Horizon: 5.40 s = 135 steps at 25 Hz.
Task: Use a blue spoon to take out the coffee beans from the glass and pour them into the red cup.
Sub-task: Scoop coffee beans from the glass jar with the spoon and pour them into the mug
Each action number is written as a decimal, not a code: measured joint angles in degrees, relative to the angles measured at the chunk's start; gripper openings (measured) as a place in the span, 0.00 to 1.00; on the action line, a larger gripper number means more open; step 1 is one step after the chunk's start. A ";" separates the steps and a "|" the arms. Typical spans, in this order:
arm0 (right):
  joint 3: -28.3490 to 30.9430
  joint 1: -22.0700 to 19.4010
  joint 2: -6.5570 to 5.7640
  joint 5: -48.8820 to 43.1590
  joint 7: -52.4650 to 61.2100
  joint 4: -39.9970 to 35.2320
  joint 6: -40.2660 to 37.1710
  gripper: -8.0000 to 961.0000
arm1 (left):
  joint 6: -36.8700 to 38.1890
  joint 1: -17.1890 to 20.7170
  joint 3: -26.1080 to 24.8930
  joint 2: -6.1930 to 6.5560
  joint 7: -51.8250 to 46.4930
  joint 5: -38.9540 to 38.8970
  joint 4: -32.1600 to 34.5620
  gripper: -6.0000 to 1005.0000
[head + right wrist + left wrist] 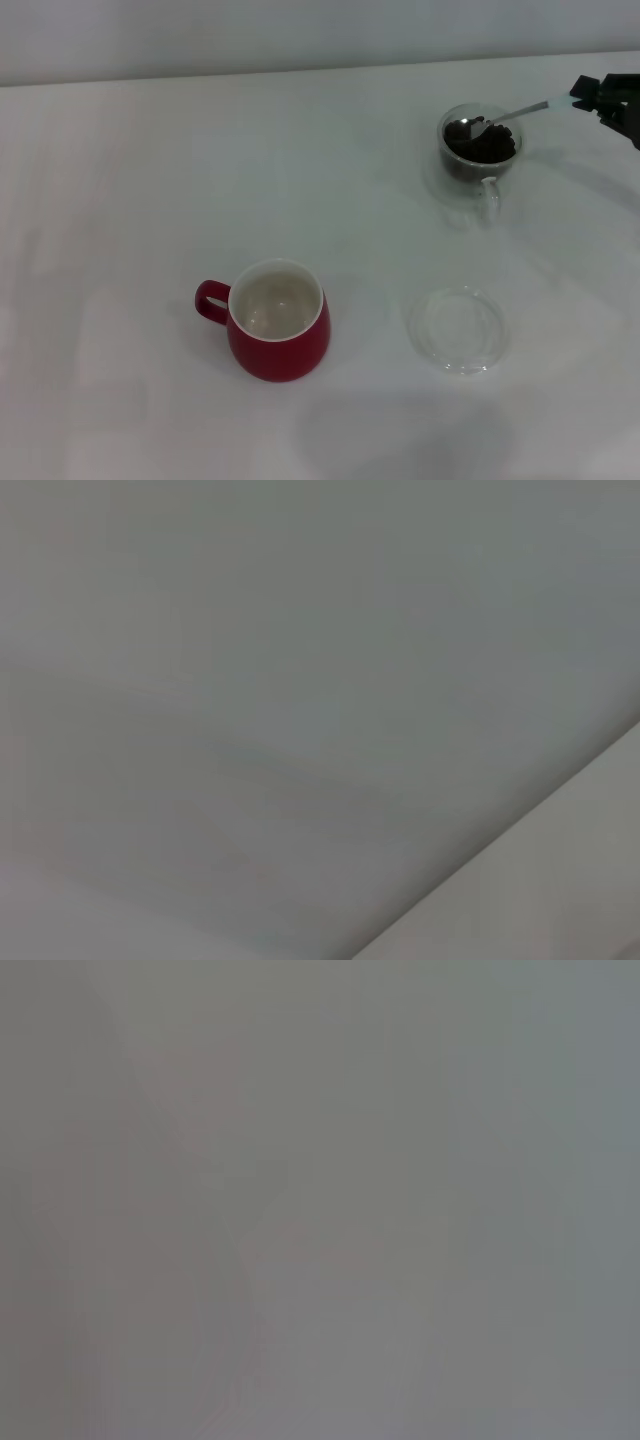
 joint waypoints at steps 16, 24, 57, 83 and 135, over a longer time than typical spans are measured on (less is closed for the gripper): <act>-0.04 -1.92 1.12 0.00 -1.14 -0.16 -3.65 0.17 | -0.57 -0.06 -0.01 -0.01 0.00 0.32 -0.03 0.72; -0.34 -2.08 2.05 -0.11 -2.01 -0.14 -5.51 0.17 | -0.69 -0.11 0.00 -0.01 0.00 0.17 -0.07 0.72; -0.28 -7.24 6.71 -7.42 -2.29 -10.66 -6.16 0.17 | -2.04 -0.93 0.18 -0.01 0.00 0.36 -0.06 0.72; -0.17 -11.05 9.59 -13.26 -0.58 -19.98 -5.10 0.17 | -2.19 -0.72 0.44 -0.01 0.00 0.53 -0.69 0.72; 2.32 -9.94 14.52 -19.95 -13.23 -24.51 -3.39 0.18 | -2.99 -1.07 0.53 -0.18 0.53 0.63 -0.23 0.72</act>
